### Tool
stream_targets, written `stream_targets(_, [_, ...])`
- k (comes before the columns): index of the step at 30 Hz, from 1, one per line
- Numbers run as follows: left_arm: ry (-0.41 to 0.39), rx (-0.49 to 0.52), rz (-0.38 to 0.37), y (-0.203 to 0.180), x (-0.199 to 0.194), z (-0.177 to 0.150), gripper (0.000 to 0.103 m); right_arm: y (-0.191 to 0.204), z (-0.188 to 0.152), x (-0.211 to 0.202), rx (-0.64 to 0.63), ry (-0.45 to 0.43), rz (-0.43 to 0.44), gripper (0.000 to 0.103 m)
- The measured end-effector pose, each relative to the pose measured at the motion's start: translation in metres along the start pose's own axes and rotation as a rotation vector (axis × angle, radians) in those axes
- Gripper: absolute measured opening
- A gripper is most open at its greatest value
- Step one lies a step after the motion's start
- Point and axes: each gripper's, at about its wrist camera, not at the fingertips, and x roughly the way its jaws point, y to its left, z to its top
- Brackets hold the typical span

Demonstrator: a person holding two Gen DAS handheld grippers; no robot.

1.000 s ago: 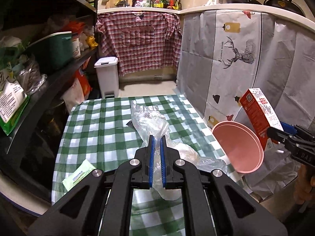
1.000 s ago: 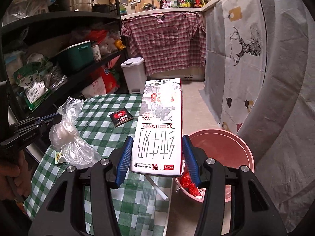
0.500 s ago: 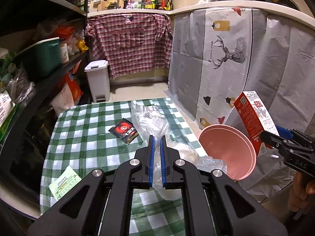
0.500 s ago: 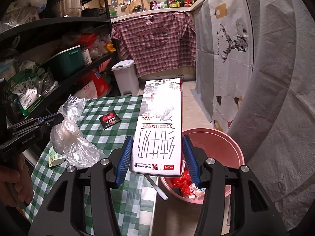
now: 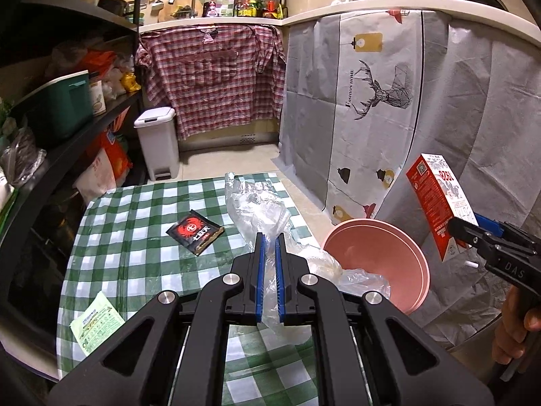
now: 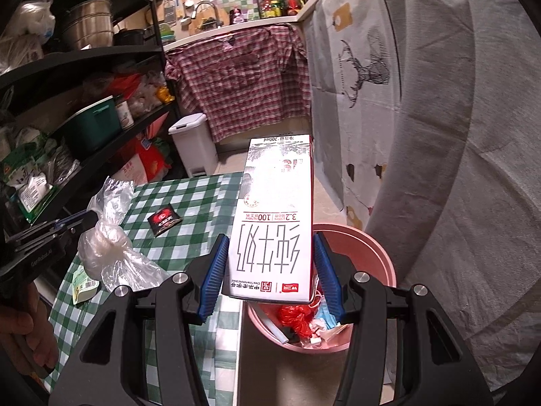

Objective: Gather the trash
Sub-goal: 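Carry milk carton and plastic bag over the pink bin with both tools, then open both tools to drop carton and plastic bag into pink bin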

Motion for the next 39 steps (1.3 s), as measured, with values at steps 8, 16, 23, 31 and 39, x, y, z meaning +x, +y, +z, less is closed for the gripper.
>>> stream_targets(8, [0.005,0.010,-0.006,-0.014,0.011,0.003,0.006,-0.010,0.000,0.000,0.036,0.005,-0.033,0.051])
stream_targets(16, [0.011,0.031,-0.023,-0.031,0.023,0.009,0.006,-0.016,0.000,0.002,0.041,0.014,-0.054,0.051])
stream_targets(23, [0.017,0.058,-0.026,-0.054,0.044,0.013,0.006,-0.025,0.002,0.005,0.049,0.014,-0.080,0.051])
stream_targets(31, [0.043,0.097,-0.023,-0.072,0.079,0.008,0.006,-0.044,0.004,0.013,0.091,0.035,-0.100,0.051])
stream_targets(39, [0.078,0.079,-0.048,-0.083,0.102,0.004,0.006,-0.053,0.002,0.031,0.102,0.073,-0.111,0.051])
